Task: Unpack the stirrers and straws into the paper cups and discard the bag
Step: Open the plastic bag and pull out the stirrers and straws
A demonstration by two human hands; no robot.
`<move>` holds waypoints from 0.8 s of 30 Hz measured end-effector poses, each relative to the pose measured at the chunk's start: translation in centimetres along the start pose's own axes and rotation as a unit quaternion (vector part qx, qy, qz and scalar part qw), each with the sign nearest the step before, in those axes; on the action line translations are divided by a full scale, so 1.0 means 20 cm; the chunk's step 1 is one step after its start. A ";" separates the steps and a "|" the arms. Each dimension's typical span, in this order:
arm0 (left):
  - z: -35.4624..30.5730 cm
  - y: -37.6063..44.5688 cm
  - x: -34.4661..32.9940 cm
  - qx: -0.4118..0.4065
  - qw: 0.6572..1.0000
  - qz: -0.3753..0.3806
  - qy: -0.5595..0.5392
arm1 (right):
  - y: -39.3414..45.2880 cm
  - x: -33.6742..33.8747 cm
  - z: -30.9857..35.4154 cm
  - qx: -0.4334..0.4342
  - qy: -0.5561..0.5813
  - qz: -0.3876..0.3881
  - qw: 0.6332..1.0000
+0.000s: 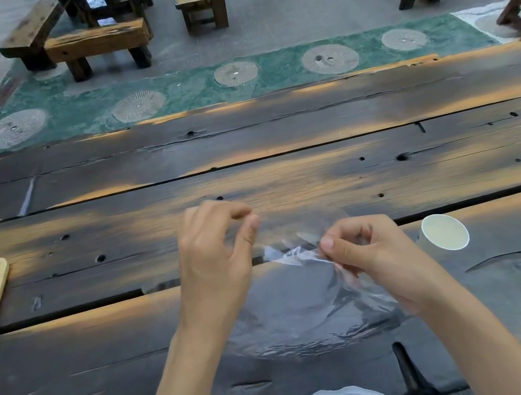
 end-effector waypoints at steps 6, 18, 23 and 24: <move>0.09 -0.13 0.09 0.105 0.968 -0.202 -0.107 | 0.06 0.00 0.09 0.050 0.125 -0.053 0.989; 0.42 -0.46 -0.83 0.516 0.546 0.007 -0.660 | 0.12 -0.10 0.23 0.127 0.323 -0.022 0.938; 0.48 -0.44 -0.81 0.468 0.493 -0.030 -0.733 | 0.05 0.07 0.20 0.121 0.299 -0.084 0.943; 0.51 -0.44 -0.79 0.462 0.499 -0.040 -0.733 | 0.02 0.12 0.19 0.119 0.269 -0.100 0.951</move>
Point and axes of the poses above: each hand's wrist, its own y-axis towards the middle knuckle, its own x-axis out of the back of the hand, z = x × y, the point moved 5 cm from there along y, towards the middle knuckle, and after that the axes turned 8 degrees about z, right-handed, at the moved point
